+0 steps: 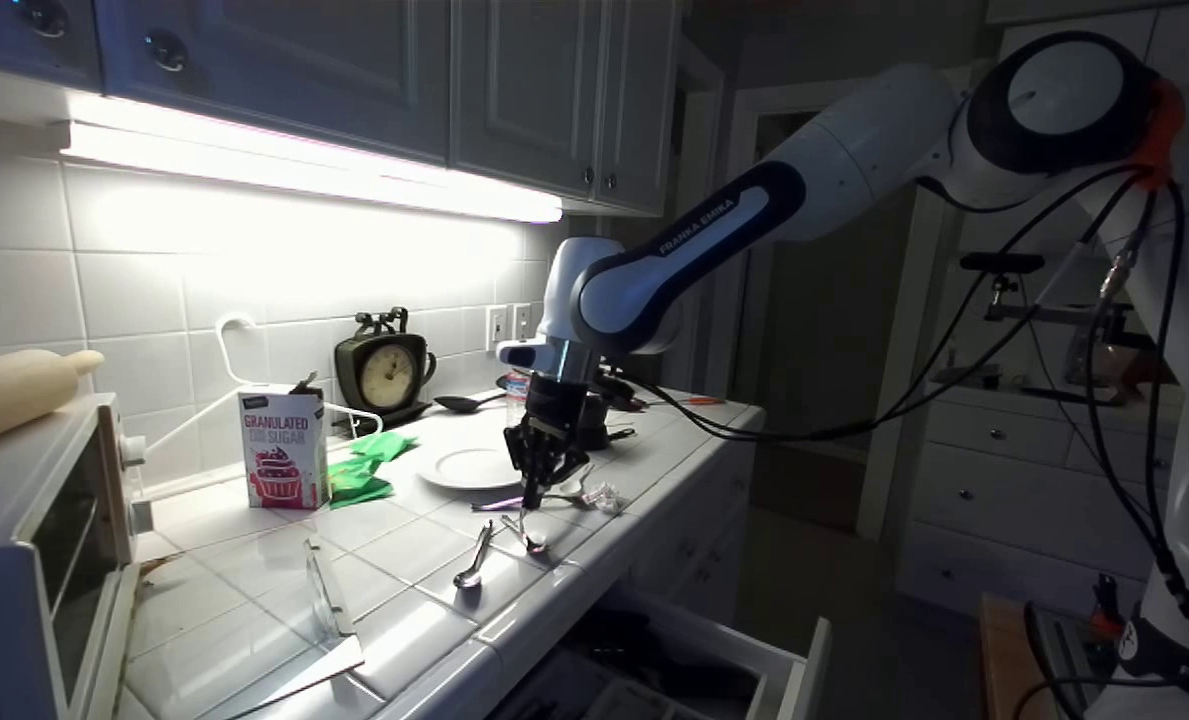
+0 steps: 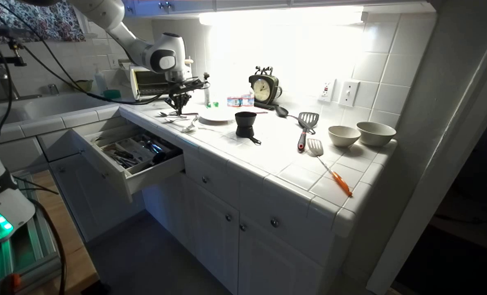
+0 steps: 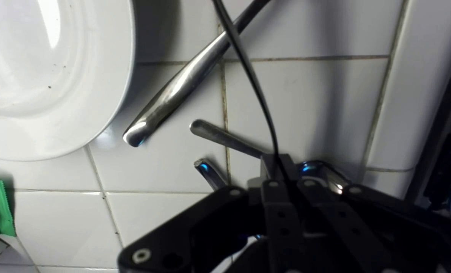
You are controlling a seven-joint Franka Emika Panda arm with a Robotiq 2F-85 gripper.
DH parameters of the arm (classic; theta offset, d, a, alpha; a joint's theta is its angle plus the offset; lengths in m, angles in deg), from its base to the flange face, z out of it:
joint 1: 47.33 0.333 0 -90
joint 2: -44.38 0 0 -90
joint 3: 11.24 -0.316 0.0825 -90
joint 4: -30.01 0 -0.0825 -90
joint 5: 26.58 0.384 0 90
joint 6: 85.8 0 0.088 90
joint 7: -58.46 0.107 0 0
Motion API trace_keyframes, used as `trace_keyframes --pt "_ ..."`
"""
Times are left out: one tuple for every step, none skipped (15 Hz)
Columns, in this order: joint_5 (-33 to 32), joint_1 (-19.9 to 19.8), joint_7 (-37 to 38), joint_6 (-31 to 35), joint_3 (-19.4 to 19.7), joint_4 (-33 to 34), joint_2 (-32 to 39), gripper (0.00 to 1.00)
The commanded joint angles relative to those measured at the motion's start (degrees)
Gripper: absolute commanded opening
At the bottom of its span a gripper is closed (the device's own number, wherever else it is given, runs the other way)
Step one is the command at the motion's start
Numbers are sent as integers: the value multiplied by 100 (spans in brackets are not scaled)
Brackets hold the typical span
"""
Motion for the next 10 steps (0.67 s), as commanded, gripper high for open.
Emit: trace_keyframes --pt "30 80 -724 -409 62 191 5 1" --pt "-2 104 -890 -471 89 216 6 1" --pt "-23 125 -1048 -518 109 220 -4 1" --pt "-28 141 -1198 -551 121 218 -17 1" --pt "-23 157 -1336 -590 132 226 -19 1" --pt "-25 176 -1457 -601 145 227 -20 1" --pt "-24 194 -1601 -624 150 232 -13 1" --pt "-12 201 -1751 -672 146 243 -3 1" --pt "-12 214 -1907 -714 144 243 3 1" --pt "-27 232 -2066 -743 149 239 7 1"
